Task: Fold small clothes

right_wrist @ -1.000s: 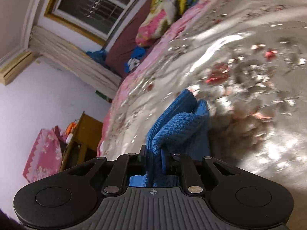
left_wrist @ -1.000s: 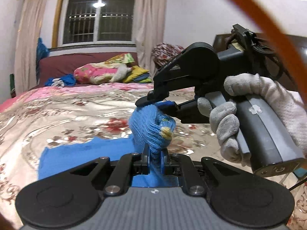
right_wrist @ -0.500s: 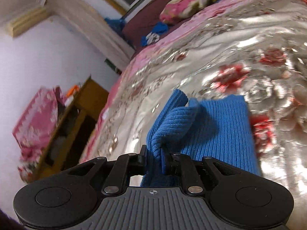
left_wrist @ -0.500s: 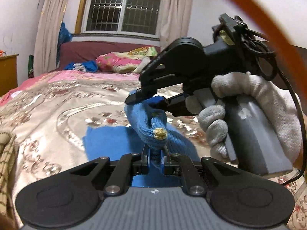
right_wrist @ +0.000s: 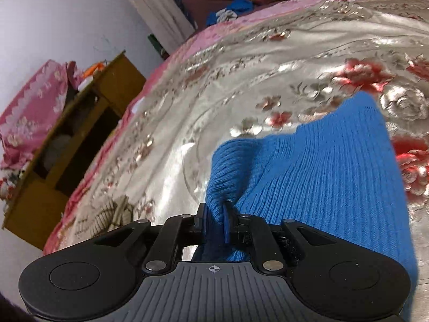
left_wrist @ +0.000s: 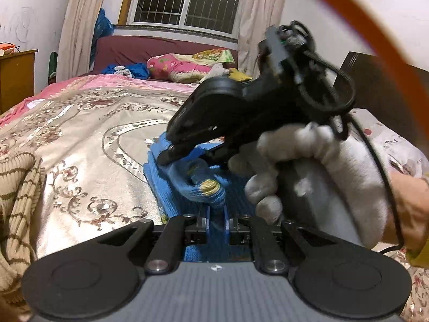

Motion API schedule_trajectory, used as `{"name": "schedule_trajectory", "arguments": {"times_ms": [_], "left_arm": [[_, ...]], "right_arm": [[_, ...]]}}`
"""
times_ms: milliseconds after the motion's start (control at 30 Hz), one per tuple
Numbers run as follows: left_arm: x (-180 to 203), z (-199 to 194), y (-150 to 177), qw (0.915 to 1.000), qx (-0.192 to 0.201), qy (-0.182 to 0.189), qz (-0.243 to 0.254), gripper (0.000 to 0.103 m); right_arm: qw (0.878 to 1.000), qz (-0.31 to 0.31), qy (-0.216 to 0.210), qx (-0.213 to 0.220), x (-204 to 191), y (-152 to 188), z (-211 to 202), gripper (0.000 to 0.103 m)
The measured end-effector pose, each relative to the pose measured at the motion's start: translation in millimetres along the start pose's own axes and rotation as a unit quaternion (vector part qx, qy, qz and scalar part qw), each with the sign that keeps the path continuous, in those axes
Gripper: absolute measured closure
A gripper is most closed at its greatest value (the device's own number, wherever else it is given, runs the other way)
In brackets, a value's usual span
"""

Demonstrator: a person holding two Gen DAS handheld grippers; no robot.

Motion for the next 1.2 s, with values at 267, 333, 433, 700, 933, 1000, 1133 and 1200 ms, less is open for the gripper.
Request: {"name": "schedule_trajectory", "arguments": {"times_ms": [267, 333, 433, 700, 933, 1000, 1133, 1200], "left_arm": [[-4.4, -17.5, -1.5, 0.9999, 0.007, 0.009, -0.001, 0.086], [-3.0, -21.2, -3.6, 0.9998, 0.015, 0.009, 0.0, 0.086], [-1.0, -26.7, -8.2, 0.9994, 0.031, 0.016, 0.003, 0.085], [-6.6, -3.0, -3.6, 0.9996, 0.016, 0.021, -0.013, 0.085], [-18.4, 29.6, 11.7, 0.9995, -0.026, -0.003, -0.015, 0.085], [-19.8, 31.2, 13.1, 0.9995, -0.03, -0.006, -0.012, 0.085], [-17.5, 31.0, 14.0, 0.9995, -0.032, -0.006, -0.002, 0.085], [-18.0, 31.8, 15.9, 0.9993, -0.035, -0.008, 0.007, 0.085]], "right_arm": [[0.999, -0.028, -0.005, -0.028, -8.9, 10.3, 11.5, 0.09], [0.999, -0.021, -0.017, -0.042, -7.7, 10.5, 14.0, 0.088], [0.997, -0.001, -0.04, -0.059, -4.5, 10.4, 15.6, 0.088], [0.992, 0.034, -0.087, -0.087, 2.2, 10.2, 12.5, 0.084], [0.992, 0.02, -0.097, -0.08, -7.8, -7.8, 2.4, 0.079], [0.993, 0.009, -0.092, -0.068, -10.4, -15.1, -1.1, 0.079], [0.998, -0.026, -0.047, -0.044, -9.7, -17.4, 6.5, 0.08], [0.997, -0.039, -0.033, -0.051, -10.1, -12.1, 18.0, 0.08]]}}
Point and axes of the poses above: each gripper's, at about its wrist camera, not at the fingertips, and z roughly the way its jaws point, x to its right, y to its underside, the point moved 6 cm from there along z, roughly the way its jaws point, and after that the axes turned 5 degrees about x, right-handed, at the moved point
